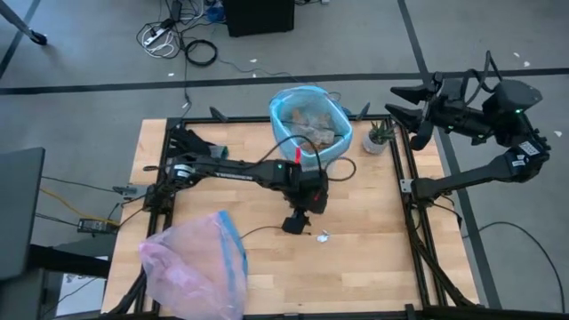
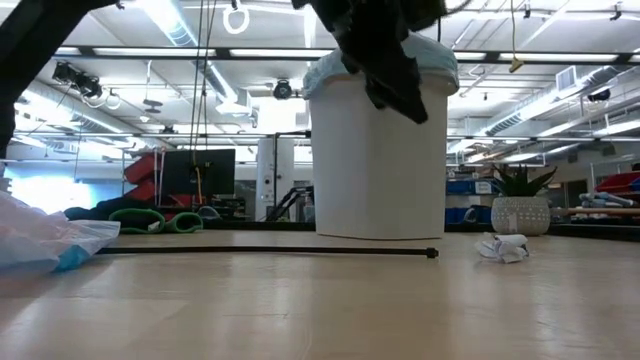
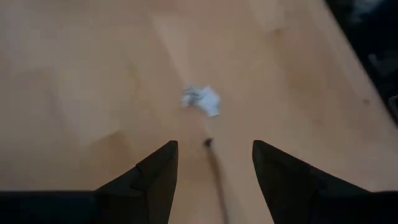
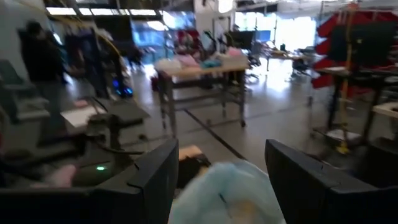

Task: Place trash/remove bag and relplace
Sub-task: Put the white paper into the trash bin

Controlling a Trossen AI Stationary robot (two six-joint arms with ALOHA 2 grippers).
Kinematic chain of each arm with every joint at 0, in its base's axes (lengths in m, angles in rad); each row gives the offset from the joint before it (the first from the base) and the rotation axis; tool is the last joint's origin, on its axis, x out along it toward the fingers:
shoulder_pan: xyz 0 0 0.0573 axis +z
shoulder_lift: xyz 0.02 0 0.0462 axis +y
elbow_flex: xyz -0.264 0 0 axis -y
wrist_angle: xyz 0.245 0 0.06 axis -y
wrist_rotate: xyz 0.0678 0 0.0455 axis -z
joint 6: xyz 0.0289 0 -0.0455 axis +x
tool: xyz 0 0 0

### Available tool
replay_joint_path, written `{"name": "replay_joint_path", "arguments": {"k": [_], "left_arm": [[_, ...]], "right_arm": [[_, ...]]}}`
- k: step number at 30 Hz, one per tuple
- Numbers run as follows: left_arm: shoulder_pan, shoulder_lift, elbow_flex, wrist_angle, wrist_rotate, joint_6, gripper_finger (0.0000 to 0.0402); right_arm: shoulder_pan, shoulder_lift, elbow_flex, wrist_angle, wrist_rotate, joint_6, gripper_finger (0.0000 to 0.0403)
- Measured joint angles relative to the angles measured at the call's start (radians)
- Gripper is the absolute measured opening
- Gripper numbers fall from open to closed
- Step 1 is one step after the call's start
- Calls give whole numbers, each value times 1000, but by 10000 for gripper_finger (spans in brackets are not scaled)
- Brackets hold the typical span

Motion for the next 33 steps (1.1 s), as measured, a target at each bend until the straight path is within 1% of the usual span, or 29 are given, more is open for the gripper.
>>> {"name": "replay_joint_path", "arguments": {"k": [4, 9, 13, 18, 20, 22, 26, 33], "left_arm": [[-11, 45, 0, 60, 69, -12, 210], [-23, 102, 0, 176, 77, -82, 207], [-34, 154, 0, 253, 79, -210, 207], [-49, 211, 0, 291, 78, -389, 207], [-58, 220, 0, 301, 50, -447, 207], [-68, 228, 0, 306, -27, -493, 207], [-84, 247, 1, 320, -152, -504, 207], [-96, 283, 3, 334, -191, -554, 207]], "right_arm": [[0, 3, 0, -37, 36, -51, 227], [0, 0, 0, -61, 45, -108, 227], [0, -8, 0, -84, 45, -142, 227], [0, -23, 0, -127, 45, -150, 227], [0, -33, -1, -143, 45, -150, 227], [0, -42, -1, -154, 45, -149, 227], [0, -59, -1, -166, 45, -136, 227], [0, -81, -1, -183, 22, -82, 227]]}}
